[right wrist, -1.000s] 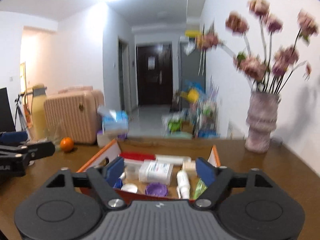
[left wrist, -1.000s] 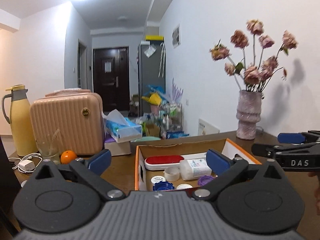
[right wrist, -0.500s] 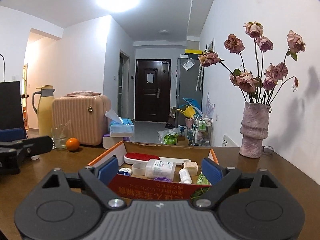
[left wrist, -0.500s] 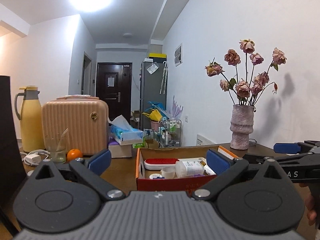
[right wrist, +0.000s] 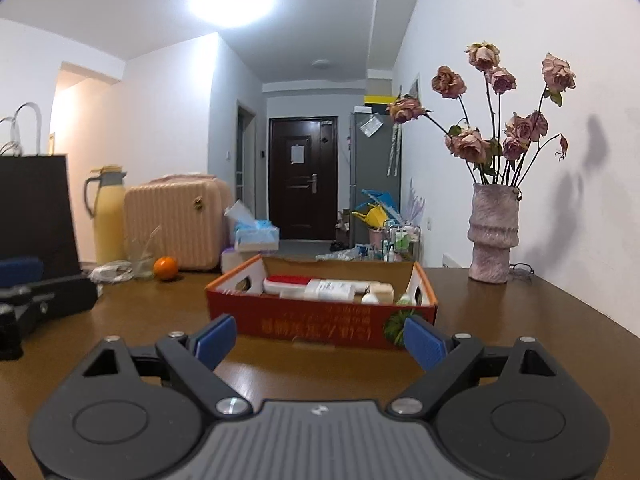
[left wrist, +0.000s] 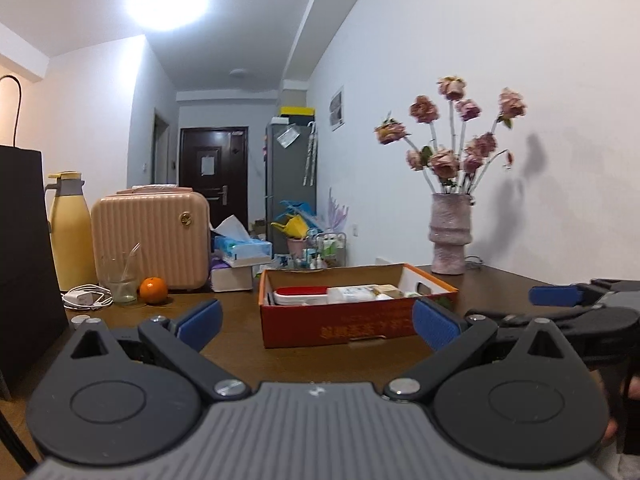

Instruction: Organize rigid objects

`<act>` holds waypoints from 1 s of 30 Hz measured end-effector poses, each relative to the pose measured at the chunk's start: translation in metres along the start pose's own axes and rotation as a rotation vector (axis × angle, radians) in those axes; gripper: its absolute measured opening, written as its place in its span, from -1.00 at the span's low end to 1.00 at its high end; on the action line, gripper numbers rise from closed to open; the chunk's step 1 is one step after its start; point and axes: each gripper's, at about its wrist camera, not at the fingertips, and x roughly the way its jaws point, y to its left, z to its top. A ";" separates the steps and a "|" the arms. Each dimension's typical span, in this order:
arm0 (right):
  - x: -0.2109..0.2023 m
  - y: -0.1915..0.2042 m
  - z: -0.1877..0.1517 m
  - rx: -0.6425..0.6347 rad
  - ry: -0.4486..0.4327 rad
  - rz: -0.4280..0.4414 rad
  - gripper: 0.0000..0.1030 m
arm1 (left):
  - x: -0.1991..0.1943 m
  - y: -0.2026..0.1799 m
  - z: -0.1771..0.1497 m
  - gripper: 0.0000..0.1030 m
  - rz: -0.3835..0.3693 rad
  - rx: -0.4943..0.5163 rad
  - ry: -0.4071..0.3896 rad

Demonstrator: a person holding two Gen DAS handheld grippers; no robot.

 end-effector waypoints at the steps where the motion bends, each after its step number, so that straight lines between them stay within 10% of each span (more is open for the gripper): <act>1: -0.008 0.004 -0.005 -0.012 -0.002 0.001 0.76 | -0.007 -0.002 -0.001 1.00 -0.003 0.008 -0.001; 9: -0.067 0.029 -0.015 -0.029 -0.034 0.014 0.81 | -0.067 -0.005 -0.008 1.00 0.021 0.012 -0.068; 30: -0.108 0.052 -0.037 0.018 -0.051 -0.016 0.84 | -0.071 0.015 -0.020 1.00 0.069 -0.010 -0.030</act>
